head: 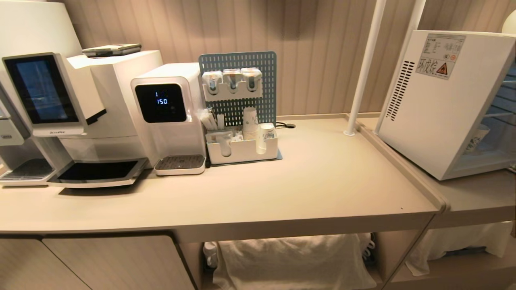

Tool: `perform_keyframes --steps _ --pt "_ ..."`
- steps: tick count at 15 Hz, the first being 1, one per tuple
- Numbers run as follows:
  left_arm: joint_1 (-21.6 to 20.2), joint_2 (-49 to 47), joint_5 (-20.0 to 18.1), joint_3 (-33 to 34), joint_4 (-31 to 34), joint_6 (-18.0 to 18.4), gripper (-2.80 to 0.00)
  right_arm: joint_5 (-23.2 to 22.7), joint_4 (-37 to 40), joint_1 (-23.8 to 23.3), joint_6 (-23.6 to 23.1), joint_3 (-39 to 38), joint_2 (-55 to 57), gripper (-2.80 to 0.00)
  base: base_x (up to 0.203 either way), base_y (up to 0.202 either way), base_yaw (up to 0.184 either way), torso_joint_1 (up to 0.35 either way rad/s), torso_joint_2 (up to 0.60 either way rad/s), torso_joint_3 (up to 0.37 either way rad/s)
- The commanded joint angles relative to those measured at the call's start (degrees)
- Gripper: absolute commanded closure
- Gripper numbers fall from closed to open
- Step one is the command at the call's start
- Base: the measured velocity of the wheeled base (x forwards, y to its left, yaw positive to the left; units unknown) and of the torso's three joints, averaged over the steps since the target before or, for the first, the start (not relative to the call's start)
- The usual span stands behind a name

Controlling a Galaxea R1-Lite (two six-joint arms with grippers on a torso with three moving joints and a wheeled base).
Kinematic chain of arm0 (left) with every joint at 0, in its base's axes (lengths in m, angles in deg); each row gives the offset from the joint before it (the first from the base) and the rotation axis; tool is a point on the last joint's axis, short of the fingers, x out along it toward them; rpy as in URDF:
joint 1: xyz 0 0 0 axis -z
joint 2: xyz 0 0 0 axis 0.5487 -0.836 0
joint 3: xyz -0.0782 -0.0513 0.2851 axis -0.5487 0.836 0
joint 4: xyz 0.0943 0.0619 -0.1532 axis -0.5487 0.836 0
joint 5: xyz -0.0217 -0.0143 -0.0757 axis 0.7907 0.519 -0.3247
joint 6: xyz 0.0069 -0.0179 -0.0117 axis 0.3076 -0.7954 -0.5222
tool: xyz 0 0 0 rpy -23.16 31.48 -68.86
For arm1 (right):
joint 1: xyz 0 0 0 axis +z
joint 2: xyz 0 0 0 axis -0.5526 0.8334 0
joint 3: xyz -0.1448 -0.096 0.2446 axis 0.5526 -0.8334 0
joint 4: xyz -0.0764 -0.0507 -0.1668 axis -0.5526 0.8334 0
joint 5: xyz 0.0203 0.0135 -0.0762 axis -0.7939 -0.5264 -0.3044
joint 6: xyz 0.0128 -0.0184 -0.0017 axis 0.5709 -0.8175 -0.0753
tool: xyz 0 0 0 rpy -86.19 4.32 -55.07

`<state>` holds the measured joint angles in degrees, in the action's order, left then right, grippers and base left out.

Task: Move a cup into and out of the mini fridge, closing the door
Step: Put the yoghurt in the freezer

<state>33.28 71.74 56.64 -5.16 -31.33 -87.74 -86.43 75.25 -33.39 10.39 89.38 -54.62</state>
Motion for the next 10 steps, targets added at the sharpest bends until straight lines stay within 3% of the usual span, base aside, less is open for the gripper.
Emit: perform_keyframes --steps 1,10 --pt "0.0 0.0 0.0 0.0 0.0 0.0 0.0 -0.1 0.2 0.0 0.0 0.1 0.0 0.0 0.0 -0.193 -0.003 -0.001 0.01 0.006" --pt "0.0 0.0 0.1 0.0 0.0 -0.1 0.0 0.0 0.2 0.0 0.0 0.1 0.1 0.0 0.0 -0.195 -0.001 0.002 0.0 0.002"
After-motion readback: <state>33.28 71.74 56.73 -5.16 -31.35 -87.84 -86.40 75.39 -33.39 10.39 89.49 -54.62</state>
